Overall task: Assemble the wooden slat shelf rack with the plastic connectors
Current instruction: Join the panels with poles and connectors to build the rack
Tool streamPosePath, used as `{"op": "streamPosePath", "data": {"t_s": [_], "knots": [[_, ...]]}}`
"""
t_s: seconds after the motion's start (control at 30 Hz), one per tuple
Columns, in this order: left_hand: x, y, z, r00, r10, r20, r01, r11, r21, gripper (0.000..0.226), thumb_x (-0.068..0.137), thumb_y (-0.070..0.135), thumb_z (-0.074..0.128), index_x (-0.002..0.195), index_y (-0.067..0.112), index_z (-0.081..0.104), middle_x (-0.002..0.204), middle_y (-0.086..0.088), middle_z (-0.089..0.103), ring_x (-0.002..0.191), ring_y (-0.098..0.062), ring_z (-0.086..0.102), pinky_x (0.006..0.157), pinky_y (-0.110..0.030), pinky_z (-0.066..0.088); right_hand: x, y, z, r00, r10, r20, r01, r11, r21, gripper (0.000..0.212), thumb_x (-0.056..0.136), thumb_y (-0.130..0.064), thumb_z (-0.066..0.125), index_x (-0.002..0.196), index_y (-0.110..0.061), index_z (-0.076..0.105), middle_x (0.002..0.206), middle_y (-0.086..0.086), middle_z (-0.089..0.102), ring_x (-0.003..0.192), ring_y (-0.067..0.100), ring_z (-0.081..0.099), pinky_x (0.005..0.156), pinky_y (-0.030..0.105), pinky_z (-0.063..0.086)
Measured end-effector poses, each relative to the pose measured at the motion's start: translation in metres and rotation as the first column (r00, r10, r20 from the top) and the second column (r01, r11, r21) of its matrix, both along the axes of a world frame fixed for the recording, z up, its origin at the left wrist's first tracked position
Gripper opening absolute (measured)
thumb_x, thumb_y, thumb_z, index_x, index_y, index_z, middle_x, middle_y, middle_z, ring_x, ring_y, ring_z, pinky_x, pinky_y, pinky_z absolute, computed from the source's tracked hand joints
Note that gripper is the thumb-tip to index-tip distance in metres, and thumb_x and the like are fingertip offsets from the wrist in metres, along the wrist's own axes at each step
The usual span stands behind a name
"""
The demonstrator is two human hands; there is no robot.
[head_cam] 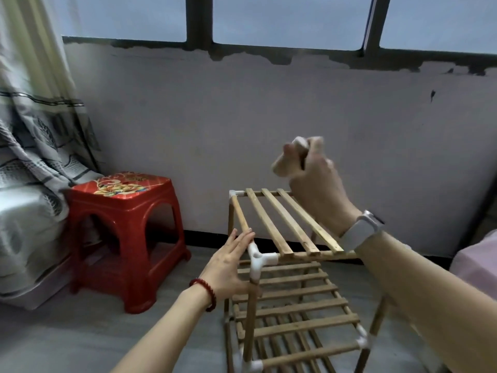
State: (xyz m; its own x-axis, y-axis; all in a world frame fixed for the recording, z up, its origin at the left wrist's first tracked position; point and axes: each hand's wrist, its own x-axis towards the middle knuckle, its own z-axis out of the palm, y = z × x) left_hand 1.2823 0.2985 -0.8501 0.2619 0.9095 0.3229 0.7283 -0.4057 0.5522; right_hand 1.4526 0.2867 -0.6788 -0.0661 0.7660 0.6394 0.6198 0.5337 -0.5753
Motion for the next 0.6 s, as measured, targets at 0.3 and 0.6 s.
{"op": "streamPosePath", "data": {"t_s": [0.3, 0.6], "knots": [[0.002, -0.002, 0.005, 0.999, 0.023, -0.048, -0.022, 1.000, 0.021, 0.110, 0.064, 0.042, 0.082, 0.147, 0.034, 0.010, 0.143, 0.033, -0.002, 0.137, 0.003, -0.013, 0.116, -0.029, 0.009, -0.011, -0.006, 0.002, 0.971, -0.094, 0.218, 0.092, 0.996, 0.023, 0.027, 0.099, -0.043, 0.031, 0.102, -0.016, 0.031, 0.097, 0.010, 0.064, 0.089, 0.035, 0.060, 0.072, 0.037, 0.037], [0.003, -0.005, -0.006, 0.991, 0.069, -0.113, -0.060, 0.995, 0.078, 0.109, 0.067, 0.054, 0.074, 0.147, 0.032, 0.003, 0.144, 0.028, -0.005, 0.138, 0.000, -0.015, 0.116, -0.028, 0.010, -0.002, -0.017, -0.020, 0.920, -0.068, 0.386, 0.074, 0.997, -0.001, 0.026, 0.098, -0.045, 0.031, 0.100, -0.018, 0.030, 0.098, 0.010, 0.067, 0.090, 0.034, 0.062, 0.071, 0.039, 0.042]]}}
